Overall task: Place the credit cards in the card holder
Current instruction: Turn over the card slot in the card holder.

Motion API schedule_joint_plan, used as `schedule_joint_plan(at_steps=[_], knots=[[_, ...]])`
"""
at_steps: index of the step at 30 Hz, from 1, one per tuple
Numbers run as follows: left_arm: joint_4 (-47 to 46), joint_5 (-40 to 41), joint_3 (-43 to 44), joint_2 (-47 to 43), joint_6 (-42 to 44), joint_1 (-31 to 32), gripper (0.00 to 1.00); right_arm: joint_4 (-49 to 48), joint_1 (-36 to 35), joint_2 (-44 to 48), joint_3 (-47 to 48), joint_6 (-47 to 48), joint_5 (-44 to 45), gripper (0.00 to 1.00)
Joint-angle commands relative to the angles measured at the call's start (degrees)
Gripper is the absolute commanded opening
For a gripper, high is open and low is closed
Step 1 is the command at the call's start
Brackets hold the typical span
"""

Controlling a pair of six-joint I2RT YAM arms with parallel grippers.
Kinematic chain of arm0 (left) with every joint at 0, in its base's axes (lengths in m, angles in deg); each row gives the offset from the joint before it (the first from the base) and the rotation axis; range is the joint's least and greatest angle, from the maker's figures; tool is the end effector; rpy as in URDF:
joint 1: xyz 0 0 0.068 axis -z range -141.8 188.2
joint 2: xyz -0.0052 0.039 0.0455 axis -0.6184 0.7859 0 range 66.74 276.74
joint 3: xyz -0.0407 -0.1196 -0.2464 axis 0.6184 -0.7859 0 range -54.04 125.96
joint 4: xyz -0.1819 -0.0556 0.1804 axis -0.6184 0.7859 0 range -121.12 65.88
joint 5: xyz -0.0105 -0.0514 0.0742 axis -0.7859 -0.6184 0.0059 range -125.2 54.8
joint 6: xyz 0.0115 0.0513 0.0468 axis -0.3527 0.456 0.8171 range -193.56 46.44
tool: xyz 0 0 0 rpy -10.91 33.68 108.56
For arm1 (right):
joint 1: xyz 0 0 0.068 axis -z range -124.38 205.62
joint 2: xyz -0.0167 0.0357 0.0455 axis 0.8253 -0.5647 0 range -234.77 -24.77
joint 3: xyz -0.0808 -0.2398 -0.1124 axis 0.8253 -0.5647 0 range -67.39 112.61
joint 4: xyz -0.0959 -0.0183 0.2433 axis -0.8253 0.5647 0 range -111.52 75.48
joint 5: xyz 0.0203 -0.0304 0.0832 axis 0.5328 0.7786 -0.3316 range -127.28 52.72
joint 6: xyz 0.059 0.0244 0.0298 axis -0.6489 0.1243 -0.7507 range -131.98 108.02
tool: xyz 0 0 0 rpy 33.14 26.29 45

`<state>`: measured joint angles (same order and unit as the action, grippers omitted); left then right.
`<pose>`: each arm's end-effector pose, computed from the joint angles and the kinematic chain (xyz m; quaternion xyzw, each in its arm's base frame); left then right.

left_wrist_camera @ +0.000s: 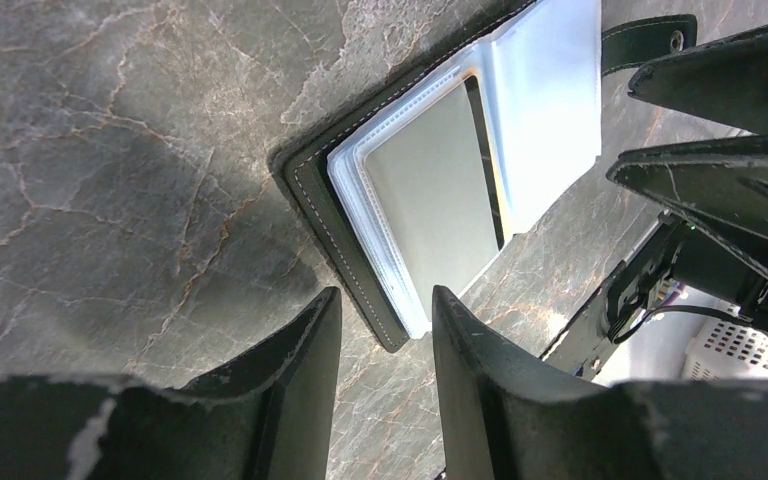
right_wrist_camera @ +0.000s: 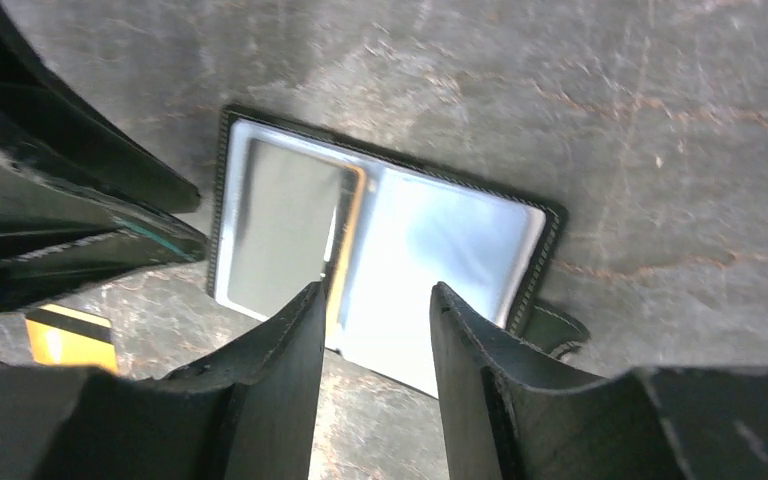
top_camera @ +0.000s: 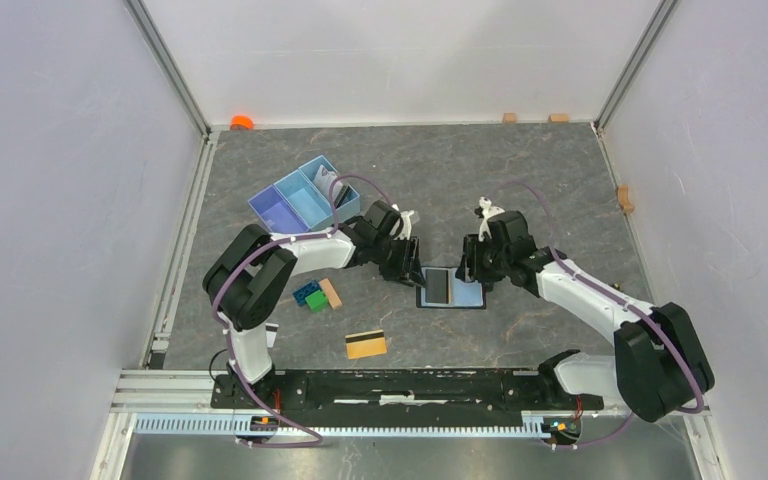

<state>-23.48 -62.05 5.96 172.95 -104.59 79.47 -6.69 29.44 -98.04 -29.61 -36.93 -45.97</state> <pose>0.2701 -0.2717 0.1340 0.1543 0.9146 -0.3562 0.1135 0.2306 0.1231 0.1757 -0.0358 0.9376 0.2103 0.2745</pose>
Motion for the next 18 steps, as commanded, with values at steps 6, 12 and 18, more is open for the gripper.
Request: schedule_joint_plan(at_steps=[6, 12, 18], knots=[[0.3, 0.8, 0.4, -2.1, 0.8, 0.6, 0.46, 1.3, 2.3, 1.7, -4.1, 1.6, -0.9, 0.44], [0.4, 0.8, 0.5, -2.0, 0.8, 0.7, 0.45, 1.8, 3.4, 0.8, -4.6, 2.3, 0.5, 0.43], [0.6, 0.8, 0.6, -1.9, 0.9, 0.7, 0.45, 1.0, 3.9, 0.5, -5.3, 2.2, -0.1, 0.42]])
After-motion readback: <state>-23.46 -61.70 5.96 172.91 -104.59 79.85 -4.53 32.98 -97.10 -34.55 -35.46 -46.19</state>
